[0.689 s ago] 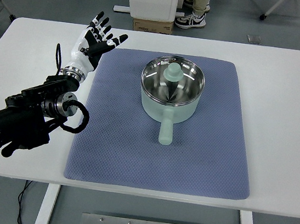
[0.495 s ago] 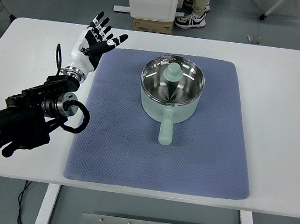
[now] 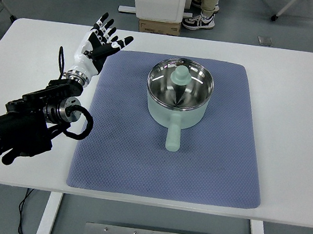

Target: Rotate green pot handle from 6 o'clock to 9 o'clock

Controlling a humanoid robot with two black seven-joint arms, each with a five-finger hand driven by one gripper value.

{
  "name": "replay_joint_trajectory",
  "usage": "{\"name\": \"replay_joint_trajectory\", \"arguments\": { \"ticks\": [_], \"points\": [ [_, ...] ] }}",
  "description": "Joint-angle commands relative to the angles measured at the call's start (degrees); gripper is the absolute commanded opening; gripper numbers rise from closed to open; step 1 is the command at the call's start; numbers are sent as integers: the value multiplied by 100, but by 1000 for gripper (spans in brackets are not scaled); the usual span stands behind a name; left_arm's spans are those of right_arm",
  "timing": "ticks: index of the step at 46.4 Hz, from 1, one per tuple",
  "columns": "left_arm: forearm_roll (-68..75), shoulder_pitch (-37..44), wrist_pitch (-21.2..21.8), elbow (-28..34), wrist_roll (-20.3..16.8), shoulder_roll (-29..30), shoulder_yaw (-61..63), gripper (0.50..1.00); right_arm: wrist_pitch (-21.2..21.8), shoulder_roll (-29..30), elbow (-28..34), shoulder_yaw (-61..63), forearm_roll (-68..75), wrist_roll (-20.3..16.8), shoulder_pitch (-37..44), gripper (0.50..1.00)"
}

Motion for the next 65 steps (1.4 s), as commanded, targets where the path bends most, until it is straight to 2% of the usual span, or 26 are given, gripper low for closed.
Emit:
{"name": "replay_joint_trajectory", "arguments": {
  "ticks": [1, 65],
  "points": [
    [-1, 0, 0, 0, 0, 0, 1, 1000, -1, 0, 0, -4, 0, 2, 0, 1000],
    [16, -62, -26, 0, 0, 26, -78, 1000, -1, 0, 0, -4, 0, 2, 0, 1000]
  ]
}}
